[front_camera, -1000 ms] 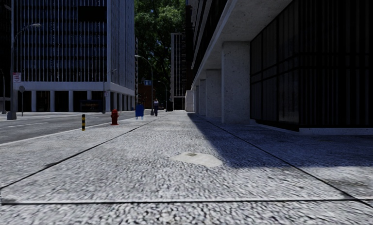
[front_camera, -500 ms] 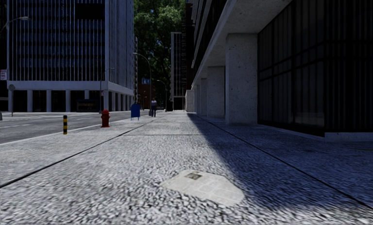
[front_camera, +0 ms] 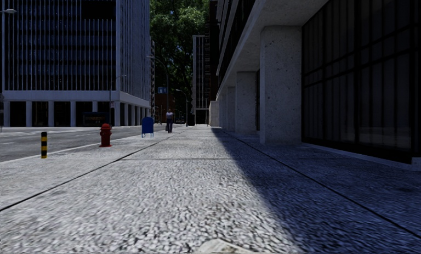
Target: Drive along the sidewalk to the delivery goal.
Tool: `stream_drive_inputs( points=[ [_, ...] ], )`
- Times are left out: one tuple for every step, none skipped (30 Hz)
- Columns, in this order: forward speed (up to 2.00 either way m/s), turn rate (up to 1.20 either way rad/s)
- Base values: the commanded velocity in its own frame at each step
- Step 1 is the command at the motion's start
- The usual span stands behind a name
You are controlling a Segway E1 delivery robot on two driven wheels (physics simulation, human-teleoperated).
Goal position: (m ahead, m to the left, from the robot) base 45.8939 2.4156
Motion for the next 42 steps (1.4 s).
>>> stream_drive_inputs(
  points=[
    [2.0,0.0],
    [2.0,0.0],
    [2.0,0.0],
    [2.0,0.0],
    [2.0,0.0],
    [2.0,0.0],
    [2.0,0.0],
    [2.0,0.0],
    [2.0,0.0],
    [2.0,0.0],
    [2.0,0.0],
    [2.0,0.0],
    [2.0,0.0],
    [2.0,0.0],
    [2.0,0.0],
    [2.0,0.0],
    [2.0,0.0],
    [2.0,0.0],
    [2.0,0.0],
    [2.0,0.0],
    [2.0,0.0],
    [2.0,0.0],
    [2.0,0.0],
    [2.0,0.0],
    [2.0,0.0],
    [2.0,0.0],
    [2.0,0.0],
    [2.0,0.0],
    [2.0,0.0],
    [2.0,0.0],
    [2.0,0.0],
    [2.0,0.0],
    [2.0,0.0],
    [2.0,0.0],
    [2.0,0.0],
    [2.0,0.0],
    [2.0,0.0],
    [2.0,0.0],
    [2.0,0.0],
    [2.0,0.0],
    [2.0,0.0],
    [2.0,0.0]
  ],
)
